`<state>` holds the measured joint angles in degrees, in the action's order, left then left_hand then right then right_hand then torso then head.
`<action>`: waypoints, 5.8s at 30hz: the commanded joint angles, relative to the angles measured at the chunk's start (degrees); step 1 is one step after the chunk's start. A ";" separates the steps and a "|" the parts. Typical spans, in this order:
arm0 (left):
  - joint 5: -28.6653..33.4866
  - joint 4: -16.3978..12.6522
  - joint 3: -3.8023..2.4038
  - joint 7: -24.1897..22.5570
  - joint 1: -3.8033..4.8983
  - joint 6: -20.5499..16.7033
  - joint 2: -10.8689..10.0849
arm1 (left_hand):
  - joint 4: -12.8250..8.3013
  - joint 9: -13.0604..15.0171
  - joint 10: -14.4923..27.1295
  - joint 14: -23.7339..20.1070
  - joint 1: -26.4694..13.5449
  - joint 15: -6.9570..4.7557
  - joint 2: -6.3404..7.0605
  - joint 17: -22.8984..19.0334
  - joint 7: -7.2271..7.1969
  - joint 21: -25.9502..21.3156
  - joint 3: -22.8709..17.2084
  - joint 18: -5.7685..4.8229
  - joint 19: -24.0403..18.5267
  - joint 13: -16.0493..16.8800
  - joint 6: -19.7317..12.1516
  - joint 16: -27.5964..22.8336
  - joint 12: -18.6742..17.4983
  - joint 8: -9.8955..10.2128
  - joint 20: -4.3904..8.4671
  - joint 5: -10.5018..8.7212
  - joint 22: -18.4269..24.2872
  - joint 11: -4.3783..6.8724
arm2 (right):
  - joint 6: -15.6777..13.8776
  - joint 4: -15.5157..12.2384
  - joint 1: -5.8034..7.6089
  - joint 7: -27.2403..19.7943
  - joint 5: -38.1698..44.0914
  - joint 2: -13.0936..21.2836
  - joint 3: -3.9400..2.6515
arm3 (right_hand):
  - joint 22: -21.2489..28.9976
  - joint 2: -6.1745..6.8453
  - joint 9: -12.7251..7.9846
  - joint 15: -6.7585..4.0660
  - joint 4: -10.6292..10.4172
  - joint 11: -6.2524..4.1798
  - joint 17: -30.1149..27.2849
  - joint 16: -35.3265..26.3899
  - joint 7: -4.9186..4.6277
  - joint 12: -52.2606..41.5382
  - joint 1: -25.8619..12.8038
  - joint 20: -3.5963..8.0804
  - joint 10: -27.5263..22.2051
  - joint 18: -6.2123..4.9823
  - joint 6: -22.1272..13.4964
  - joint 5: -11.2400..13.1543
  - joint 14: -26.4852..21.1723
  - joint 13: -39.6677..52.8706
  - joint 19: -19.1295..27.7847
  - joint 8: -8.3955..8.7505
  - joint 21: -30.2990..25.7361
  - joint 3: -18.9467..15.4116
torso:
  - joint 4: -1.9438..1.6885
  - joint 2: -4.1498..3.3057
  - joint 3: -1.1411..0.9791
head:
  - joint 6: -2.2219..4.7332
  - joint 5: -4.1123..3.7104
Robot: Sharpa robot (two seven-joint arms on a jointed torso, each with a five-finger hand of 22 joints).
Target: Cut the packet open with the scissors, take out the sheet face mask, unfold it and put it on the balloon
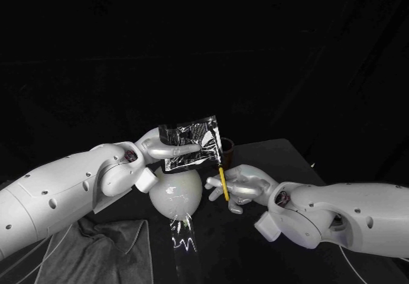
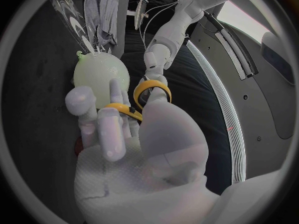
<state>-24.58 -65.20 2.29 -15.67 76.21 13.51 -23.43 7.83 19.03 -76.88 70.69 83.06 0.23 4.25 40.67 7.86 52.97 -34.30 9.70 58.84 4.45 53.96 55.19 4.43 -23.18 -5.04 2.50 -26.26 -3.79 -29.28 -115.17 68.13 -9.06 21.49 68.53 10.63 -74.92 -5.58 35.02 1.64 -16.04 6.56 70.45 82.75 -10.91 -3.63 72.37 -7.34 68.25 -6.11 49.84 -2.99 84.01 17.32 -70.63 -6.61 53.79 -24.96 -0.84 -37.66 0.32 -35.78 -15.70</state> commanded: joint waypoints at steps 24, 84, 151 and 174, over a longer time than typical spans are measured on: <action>-2.06 -0.38 0.04 -0.58 -0.13 1.91 -0.06 | -0.21 6.35 -0.34 0.04 0.00 -0.42 -0.59 0.16 -0.06 0.27 0.18 0.77 -0.42 0.09 0.45 0.34 0.04 -0.24 -0.16 0.22 -0.16 0.08 | -0.52 0.08 1.22 -1.47 -0.22 0.58 -0.26 | -3.43 -1.20 0.81 -1.28 0.21 -2.14 2.78 1.37 2.19 -1.95 0.61 0.72 6.51 -0.64 4.04 0.23 1.67 0.00 -2.44 -1.60 3.99 -1.55 | 0.04 0.03 0.00 | -0.10 0.06; -4.50 -0.93 0.05 -0.63 -0.24 1.91 0.12 | -0.46 6.55 -0.38 0.10 0.09 -0.46 -0.62 0.22 -0.08 0.48 0.33 0.77 -0.52 0.10 0.43 0.52 0.05 -0.34 -0.13 0.22 -0.32 0.12 | -2.37 2.72 4.58 -2.53 -1.80 -1.63 -0.92 | -3.48 -0.75 0.51 -0.93 -0.18 -1.61 2.20 1.13 1.62 -0.42 -0.25 0.66 4.94 -0.54 2.88 0.23 1.48 -0.72 -2.41 -0.70 4.06 -1.61 | 0.02 0.03 0.02 | 1.63 -0.96; -10.01 -0.28 0.05 -1.29 -0.25 -0.64 0.11 | -0.80 6.80 -0.42 0.19 0.27 -0.48 -0.78 0.30 -0.04 0.80 0.39 0.77 -0.65 0.13 0.38 0.74 0.04 -0.43 -0.08 0.23 -0.56 0.12 | -1.19 6.05 7.06 -1.71 -2.96 -2.16 -1.16 | -3.25 -0.56 0.08 0.42 0.02 -0.29 2.47 1.59 0.34 -1.53 -0.28 -0.89 0.99 -0.77 1.45 0.23 1.40 -5.24 -1.89 0.63 3.78 -0.62 | 0.02 0.01 0.01 | 1.88 -1.02; -10.81 0.30 0.06 -1.14 -0.26 -1.23 0.12 | -0.86 6.84 -0.44 0.28 0.31 -0.49 -0.81 0.46 -0.04 0.85 0.39 0.78 -0.66 0.13 0.39 0.88 0.05 -0.45 -0.07 0.23 -0.60 0.13 | -1.77 5.84 7.48 -1.67 -2.94 -1.10 -1.15 | -4.95 -3.20 4.10 -3.34 -0.10 -4.31 5.07 2.39 4.42 -5.08 2.12 3.09 10.87 0.22 8.20 0.21 2.74 -0.18 -4.37 -3.10 7.99 -1.65 | 0.04 0.03 0.01 | 2.16 -0.95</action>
<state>-34.41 -64.74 2.27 -16.77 76.09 11.65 -23.45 7.36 19.08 -76.88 70.83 83.40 0.03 3.92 41.11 7.78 53.63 -33.81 9.85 58.44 4.50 54.12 55.75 4.44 -23.40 -5.03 2.51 -26.79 -3.80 -31.54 -109.34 75.41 -9.51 17.84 67.38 9.72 -74.91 -9.56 39.11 -2.20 -15.91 5.15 74.95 85.36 -6.46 -8.90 74.39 -4.22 76.12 -5.62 58.38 -3.00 83.84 17.17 -75.28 -9.86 61.89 -24.79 -0.80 -37.63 0.33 -33.65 -16.66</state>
